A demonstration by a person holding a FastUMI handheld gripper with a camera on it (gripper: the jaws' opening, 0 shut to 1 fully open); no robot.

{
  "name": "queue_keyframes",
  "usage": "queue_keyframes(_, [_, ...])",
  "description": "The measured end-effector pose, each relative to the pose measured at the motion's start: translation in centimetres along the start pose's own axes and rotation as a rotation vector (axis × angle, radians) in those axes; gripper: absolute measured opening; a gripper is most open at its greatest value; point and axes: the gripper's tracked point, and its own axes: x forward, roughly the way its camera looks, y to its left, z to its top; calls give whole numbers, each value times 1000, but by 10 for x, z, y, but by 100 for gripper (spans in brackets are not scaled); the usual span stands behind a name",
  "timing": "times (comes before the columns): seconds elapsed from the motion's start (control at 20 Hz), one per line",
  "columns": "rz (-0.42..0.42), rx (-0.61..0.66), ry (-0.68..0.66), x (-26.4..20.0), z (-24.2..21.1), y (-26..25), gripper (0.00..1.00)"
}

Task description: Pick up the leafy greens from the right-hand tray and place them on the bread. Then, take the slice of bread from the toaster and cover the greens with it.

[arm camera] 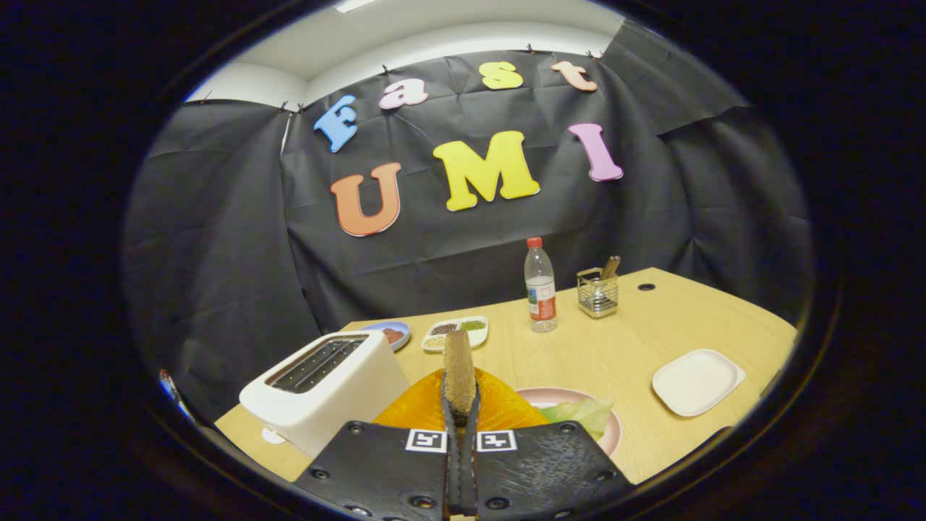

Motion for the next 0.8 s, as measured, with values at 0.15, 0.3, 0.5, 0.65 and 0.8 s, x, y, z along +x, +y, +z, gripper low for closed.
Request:
queue_keyframes(0.15, [2,19,23,5,-12,-2,0])
queue_keyframes(0.3, [6,33,54,9,-26,-5,1])
queue_keyframes(0.5, [-20,20,77,14,-36,-20,4])
queue_keyframes(0.65, [-62,-17,69,12,-34,-35,9])
queue_keyframes(0.8, [-98,-32,85,11,-38,-52,18])
